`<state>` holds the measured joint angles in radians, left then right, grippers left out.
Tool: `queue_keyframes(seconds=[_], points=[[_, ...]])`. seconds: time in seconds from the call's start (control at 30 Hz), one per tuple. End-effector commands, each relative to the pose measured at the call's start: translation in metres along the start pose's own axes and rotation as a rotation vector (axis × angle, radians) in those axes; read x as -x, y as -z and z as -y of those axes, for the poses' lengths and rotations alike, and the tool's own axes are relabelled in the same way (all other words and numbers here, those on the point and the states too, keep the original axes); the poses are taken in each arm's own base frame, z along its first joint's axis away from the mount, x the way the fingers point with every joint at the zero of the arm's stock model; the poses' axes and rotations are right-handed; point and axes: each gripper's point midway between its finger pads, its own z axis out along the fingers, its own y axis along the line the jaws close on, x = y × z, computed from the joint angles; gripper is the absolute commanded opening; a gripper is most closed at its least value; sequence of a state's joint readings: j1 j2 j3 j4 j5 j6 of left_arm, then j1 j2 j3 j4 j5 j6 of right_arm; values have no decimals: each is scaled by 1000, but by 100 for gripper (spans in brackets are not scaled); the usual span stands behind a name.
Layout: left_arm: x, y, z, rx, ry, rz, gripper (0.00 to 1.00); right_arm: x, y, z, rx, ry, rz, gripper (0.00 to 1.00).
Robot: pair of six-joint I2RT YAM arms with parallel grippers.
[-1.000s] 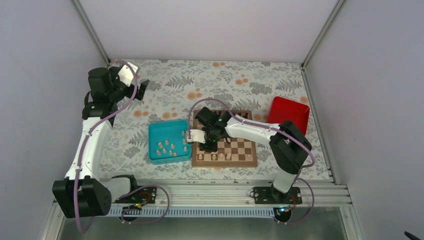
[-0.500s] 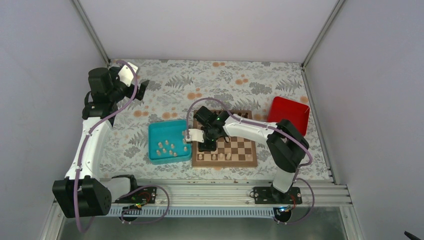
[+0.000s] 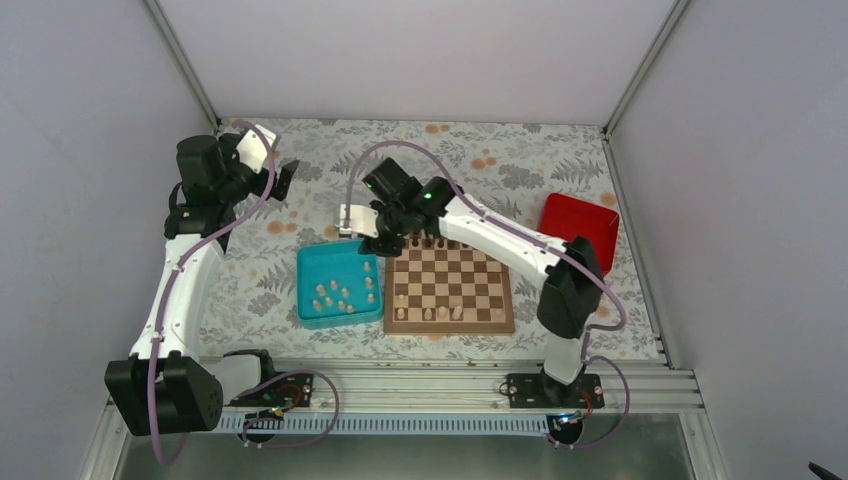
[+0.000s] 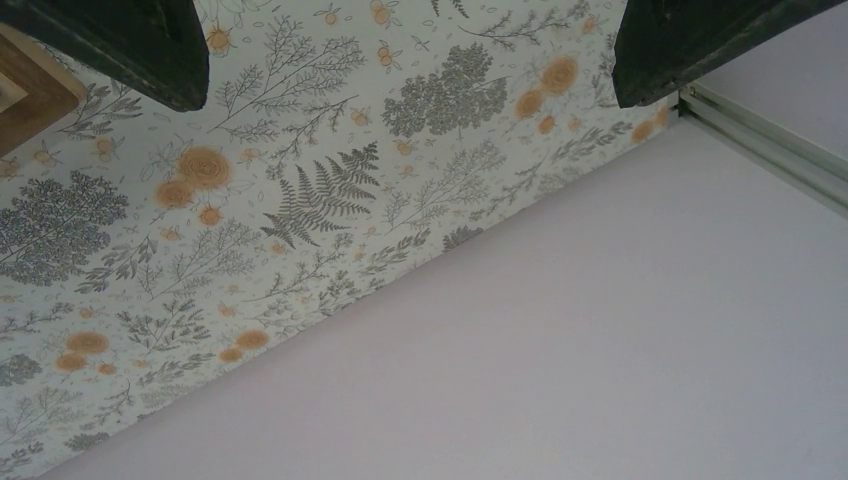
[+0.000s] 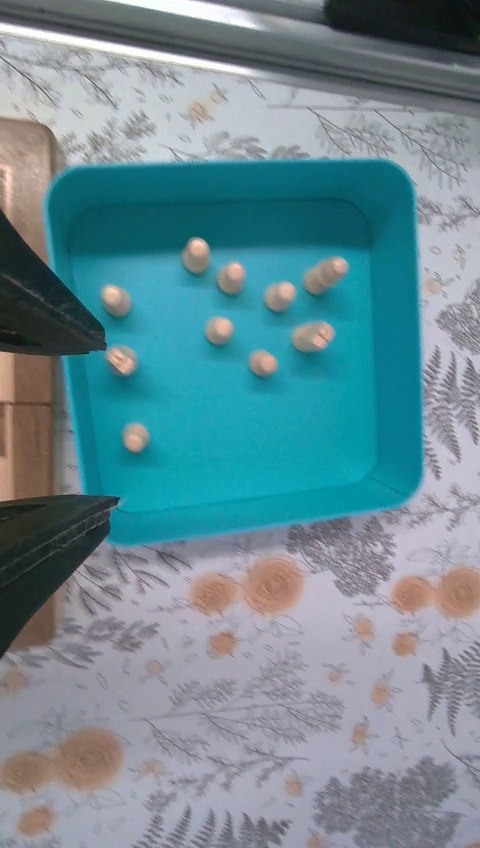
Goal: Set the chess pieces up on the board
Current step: Place the chess piece on the chessboard, then pick up the chess piece from the storage box.
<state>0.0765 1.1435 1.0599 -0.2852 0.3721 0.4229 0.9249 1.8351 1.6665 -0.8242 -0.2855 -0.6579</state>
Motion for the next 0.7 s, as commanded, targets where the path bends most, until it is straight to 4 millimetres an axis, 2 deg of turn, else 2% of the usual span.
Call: queue_keyframes(seconds=[0.0,0.17,0.27,0.37,0.57,0.67], points=[[4,2,1,-7,-3,24,100,8,-30,5,26,21,-51,37],[4,4,1,0,-3,24,100,16,-62,11,24,37,-84,31],[7,6,2,-3,-3,30,100,7,-84,11,13,43,-147,29],[8,7,2,-7,-2,35,100,0,-94,10,25,42,-182,29],[7,7,3,-7,-7,36,100,3,-102,-18,117,82,-172,29],[7,7,4,-12,-6,37,100,-2,-113,-31,138,86,-209,29]])
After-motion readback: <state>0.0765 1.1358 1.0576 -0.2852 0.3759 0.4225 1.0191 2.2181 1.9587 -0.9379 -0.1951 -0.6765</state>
